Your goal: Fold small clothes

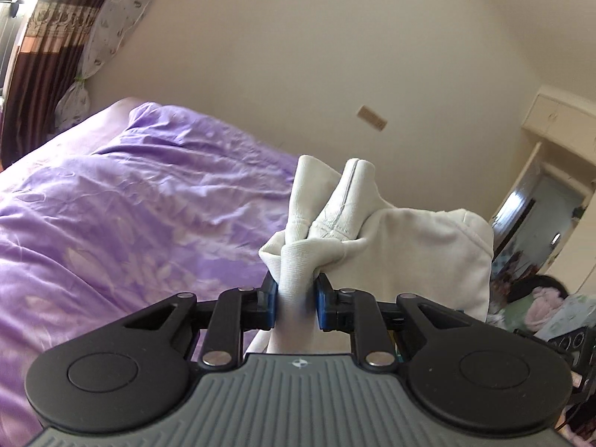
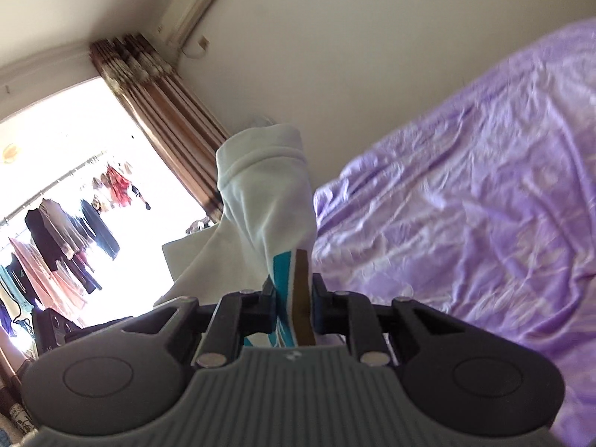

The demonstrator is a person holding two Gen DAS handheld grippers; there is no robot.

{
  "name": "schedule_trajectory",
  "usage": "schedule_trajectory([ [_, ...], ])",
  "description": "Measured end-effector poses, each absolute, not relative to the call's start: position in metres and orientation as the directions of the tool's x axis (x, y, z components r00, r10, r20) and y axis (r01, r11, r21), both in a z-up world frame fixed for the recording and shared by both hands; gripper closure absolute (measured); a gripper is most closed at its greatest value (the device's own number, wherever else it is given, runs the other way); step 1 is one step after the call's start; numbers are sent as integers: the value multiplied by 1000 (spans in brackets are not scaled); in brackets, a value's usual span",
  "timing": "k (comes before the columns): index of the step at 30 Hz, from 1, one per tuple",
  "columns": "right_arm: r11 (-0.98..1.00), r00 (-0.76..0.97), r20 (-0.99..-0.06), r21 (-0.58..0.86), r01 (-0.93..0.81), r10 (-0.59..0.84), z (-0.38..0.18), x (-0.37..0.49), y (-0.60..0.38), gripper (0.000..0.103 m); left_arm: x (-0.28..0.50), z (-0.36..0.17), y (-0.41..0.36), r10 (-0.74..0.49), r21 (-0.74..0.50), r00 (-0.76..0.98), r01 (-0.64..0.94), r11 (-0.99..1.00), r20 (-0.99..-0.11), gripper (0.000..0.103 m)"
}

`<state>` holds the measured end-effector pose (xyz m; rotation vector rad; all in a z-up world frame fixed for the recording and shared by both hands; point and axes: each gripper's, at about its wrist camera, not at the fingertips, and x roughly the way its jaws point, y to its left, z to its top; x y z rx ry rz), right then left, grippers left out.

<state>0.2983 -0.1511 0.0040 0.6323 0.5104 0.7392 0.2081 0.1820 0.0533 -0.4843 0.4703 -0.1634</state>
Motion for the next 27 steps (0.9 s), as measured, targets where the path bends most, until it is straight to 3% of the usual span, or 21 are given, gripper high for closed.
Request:
schedule_trajectory([
  [6,599,671,-206,677,-428,712,31,243,-194,90,169,68,141,-272,-458,885,77,885,-377,82],
  [13,619,686,-269,712,-331,676,9,209,-233,90,163,32,124,-319,-537,849,50,842,-421,82],
  [27,707,647,-447,677,-208,618,-79,293,-208,90,240,-64,140,-362,-580,723,-64,812,-588,81],
])
